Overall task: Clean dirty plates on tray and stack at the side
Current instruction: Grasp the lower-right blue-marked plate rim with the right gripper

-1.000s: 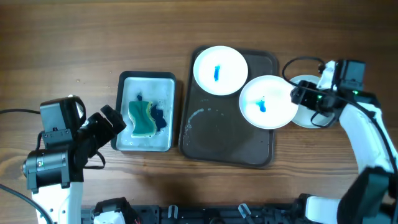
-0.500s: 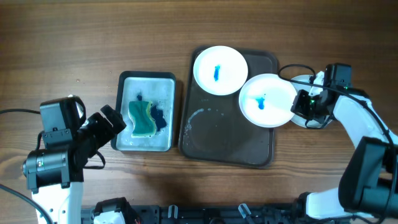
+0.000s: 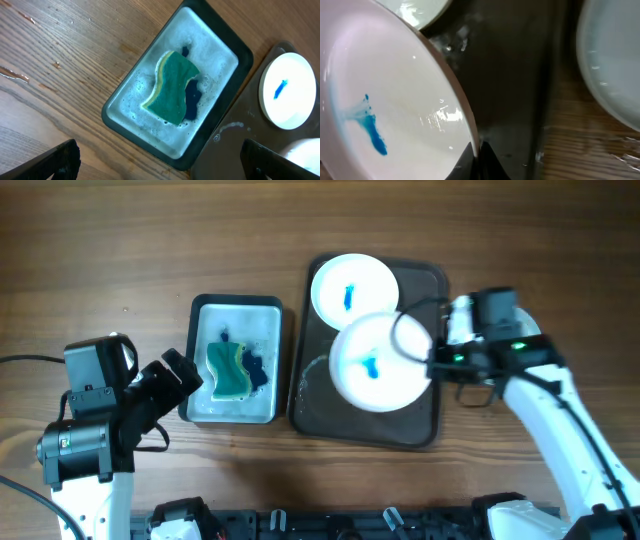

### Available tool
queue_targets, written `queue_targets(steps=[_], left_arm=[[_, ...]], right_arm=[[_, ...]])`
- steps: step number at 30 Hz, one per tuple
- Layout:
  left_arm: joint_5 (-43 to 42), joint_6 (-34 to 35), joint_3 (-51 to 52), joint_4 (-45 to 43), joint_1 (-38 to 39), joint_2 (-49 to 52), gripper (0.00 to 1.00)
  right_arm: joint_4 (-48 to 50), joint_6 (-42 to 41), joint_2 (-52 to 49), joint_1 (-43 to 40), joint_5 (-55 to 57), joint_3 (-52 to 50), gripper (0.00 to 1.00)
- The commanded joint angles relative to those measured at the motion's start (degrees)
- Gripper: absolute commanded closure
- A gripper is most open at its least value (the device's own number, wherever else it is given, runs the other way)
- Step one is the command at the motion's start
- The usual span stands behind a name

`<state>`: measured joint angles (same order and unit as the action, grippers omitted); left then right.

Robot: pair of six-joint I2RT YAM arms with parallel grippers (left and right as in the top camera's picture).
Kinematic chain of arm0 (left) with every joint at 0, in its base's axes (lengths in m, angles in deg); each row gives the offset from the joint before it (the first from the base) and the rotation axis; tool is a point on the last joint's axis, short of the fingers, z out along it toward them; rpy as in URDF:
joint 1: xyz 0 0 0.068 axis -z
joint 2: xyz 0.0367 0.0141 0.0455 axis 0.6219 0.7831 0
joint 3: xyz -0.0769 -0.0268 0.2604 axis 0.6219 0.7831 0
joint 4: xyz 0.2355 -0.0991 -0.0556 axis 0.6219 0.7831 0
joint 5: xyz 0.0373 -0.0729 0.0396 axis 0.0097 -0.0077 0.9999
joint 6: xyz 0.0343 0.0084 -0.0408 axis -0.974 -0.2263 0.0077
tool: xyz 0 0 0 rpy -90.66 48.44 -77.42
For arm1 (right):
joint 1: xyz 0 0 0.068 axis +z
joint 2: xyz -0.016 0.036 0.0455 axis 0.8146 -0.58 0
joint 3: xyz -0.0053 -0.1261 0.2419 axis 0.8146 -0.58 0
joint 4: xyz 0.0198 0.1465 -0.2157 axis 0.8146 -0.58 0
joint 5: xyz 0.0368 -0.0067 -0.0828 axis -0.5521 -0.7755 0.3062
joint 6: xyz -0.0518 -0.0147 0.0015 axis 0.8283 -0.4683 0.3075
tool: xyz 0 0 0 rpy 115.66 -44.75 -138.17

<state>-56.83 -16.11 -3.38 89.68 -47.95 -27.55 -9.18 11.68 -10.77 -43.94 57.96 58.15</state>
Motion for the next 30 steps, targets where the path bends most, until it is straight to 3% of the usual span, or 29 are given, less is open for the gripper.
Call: queue_targets(steps=[1, 3, 6, 8, 10, 11, 14, 18, 22, 26, 30], left_arm=[[1.75, -0.31, -1.07, -1.99, -0.52, -0.35, 0.00], [1.75, -0.31, -1.07, -1.90, -0.52, -0.28, 0.00], [1.70, -0.20, -1.07, -2.14, -0.52, -0.28, 0.00], [1.03, 0.85, -1.07, -2.84, -0.52, -0.28, 0.00], [-3.32, 1.55, -1.07, -2.62, -0.52, -0.28, 0.00], [-6.38, 1.33, -1.07, -2.84, -0.52, -0.28, 0.00], [-12.02, -0.07, -1.07, -2.54, 0.26, 0.66, 0.00], [-11.15, -3.96, -0.87, -0.57, 4.94, 4.20, 0.14], [-1.57, -1.33, 0.57, 0.63, 10.69, 10.47, 0.24], [0.90, 0.20, 3.98, -3.87, 14.40, 19.21, 0.29], [0.94, 1.81, 5.49, -9.66, 16.15, 30.12, 0.46]], right_arm=[[3.80, -15.80, -3.21, 7.10, 7.65, -5.73, 0.96], [9.07, -21.00, -5.03, 9.07, 9.86, -8.76, 0.96], [13.31, -22.16, -6.84, 9.03, 9.81, -10.34, 0.96], [15.17, -19.21, -7.82, 8.98, 9.75, -10.34, 0.94], [16.39, -11.21, -7.63, 8.98, 8.22, -9.99, 0.73], [15.93, -7.69, -7.23, 8.98, 7.61, -9.46, 0.69], [12.81, -2.58, -5.16, 8.98, 7.63, -7.48, 0.68], [9.11, -1.70, 0.35, 8.98, 7.30, -5.18, 0.68], [8.37, -0.74, 7.19, 8.98, 3.50, -4.22, 0.67], [7.17, -0.94, 12.39, 8.98, 2.14, -4.22, 0.67], [5.88, -0.96, 13.62, 8.98, 1.88, -4.24, 0.67]])
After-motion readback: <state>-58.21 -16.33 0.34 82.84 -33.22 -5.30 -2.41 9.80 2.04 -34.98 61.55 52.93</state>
